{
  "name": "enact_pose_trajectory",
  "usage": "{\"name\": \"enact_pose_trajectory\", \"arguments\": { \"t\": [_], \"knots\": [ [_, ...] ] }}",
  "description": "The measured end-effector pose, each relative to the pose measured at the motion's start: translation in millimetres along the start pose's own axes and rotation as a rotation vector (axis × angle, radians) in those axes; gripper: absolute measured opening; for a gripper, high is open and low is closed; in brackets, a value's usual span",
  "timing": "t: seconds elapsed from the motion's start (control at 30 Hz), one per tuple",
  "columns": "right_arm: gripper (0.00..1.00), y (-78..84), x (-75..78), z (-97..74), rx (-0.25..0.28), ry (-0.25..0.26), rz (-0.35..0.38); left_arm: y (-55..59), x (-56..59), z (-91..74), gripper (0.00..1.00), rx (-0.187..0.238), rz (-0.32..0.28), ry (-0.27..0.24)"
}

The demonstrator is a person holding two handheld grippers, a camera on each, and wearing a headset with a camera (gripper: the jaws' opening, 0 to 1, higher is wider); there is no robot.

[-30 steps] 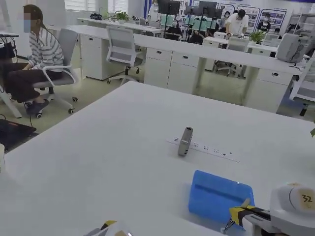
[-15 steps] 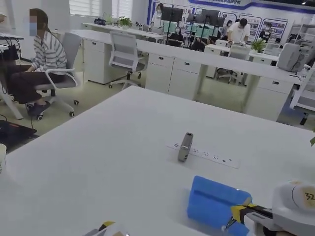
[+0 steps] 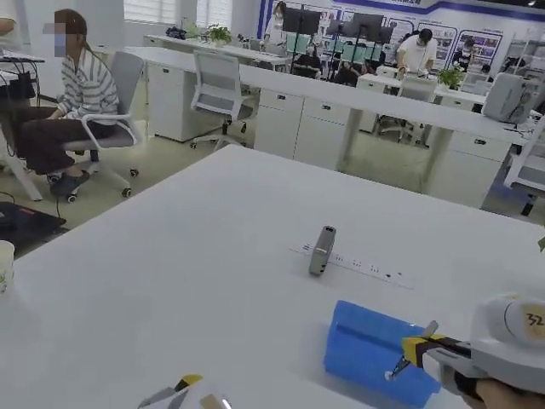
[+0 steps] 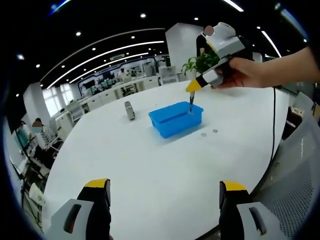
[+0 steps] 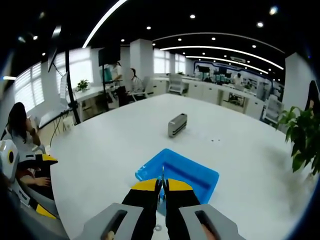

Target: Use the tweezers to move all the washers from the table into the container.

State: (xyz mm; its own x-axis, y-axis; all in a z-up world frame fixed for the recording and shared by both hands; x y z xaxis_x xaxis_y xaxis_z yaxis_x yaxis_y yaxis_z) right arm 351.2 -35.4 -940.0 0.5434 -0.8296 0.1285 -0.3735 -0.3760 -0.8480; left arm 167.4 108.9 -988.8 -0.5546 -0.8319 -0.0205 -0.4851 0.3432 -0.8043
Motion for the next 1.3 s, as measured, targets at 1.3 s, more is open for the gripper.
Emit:
{"name": "enact_pose_trajectory", "arguments": {
  "t": [1.3],
  "knots": [
    [0.01,12.8,1.4,66.9,-0.044,0.005,-0.008,10.8,4.0,6.7,0.92,-0.074,0.003,0.03]
  ]
}}
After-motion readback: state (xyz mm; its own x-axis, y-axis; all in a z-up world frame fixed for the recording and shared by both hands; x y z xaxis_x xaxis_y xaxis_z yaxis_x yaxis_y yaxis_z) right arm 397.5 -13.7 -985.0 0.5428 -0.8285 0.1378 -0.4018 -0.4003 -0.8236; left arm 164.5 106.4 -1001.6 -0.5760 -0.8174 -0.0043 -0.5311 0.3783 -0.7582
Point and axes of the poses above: the centre of the closed fingertips' face, and the gripper's own axes: z roughly forward along the fingers, x roughly to its right, y roughly out of its underside, the point moved 1 cm from there along -z, roughly backward along the fingers, and after that the axes turned 14 degrees about y, right-handed, at the moved point
